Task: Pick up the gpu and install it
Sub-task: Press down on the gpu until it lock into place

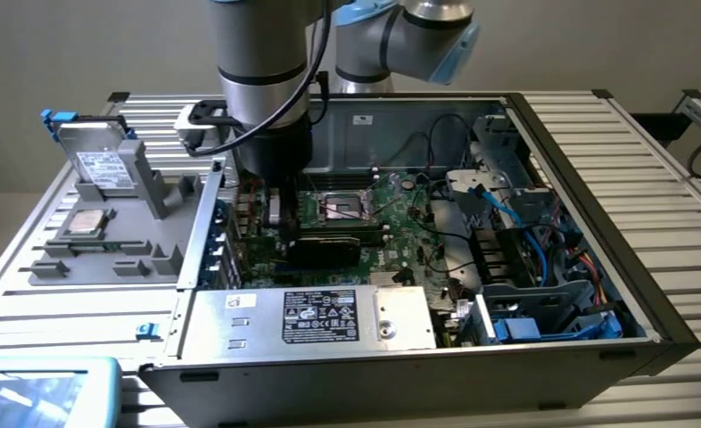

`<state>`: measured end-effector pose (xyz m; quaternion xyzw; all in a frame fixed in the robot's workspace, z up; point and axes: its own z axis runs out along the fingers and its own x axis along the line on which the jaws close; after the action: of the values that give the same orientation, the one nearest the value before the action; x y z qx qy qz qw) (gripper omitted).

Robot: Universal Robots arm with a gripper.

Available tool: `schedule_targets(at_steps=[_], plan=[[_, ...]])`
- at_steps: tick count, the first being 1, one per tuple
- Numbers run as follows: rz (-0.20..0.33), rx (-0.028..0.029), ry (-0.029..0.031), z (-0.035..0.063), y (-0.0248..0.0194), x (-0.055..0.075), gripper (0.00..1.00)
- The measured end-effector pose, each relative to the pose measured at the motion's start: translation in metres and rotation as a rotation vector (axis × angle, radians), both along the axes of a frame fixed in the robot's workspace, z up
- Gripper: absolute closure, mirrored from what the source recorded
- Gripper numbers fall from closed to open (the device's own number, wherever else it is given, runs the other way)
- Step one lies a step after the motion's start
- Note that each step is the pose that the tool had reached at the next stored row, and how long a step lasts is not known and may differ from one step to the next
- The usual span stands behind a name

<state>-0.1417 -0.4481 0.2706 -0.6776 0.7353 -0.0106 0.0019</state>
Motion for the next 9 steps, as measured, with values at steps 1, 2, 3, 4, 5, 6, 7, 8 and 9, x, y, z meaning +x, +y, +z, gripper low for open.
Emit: schedule_targets(at_steps=[1, 2, 3, 4, 5, 6, 7, 8, 9], plan=[[0.0, -0.0004, 0.0049, 0.0022, -0.0002, 0.0, 0.88], [0.0, -0.0004, 0.0114, 0.0039, -0.0002, 0.001, 0.88], [0.0, -0.0002, 0.019, 0.0051, -0.0002, 0.003, 0.88], [0.0, -0.0004, 0.0237, 0.0063, -0.0005, 0.006, 0.88], [0.0, -0.0005, 0.0249, 0.0067, -0.0006, 0.011, 0.88], [0.0, -0.0005, 0.0256, 0.0069, -0.0007, 0.015, 0.88], [0.0, -0.0005, 0.0259, 0.007, -0.0009, 0.02, 0.88], [0.0, -0.0006, 0.0262, 0.007, -0.001, 0.024, 0.88], [0.0, -0.0005, 0.0267, 0.007, -0.0012, 0.029, 0.88]])
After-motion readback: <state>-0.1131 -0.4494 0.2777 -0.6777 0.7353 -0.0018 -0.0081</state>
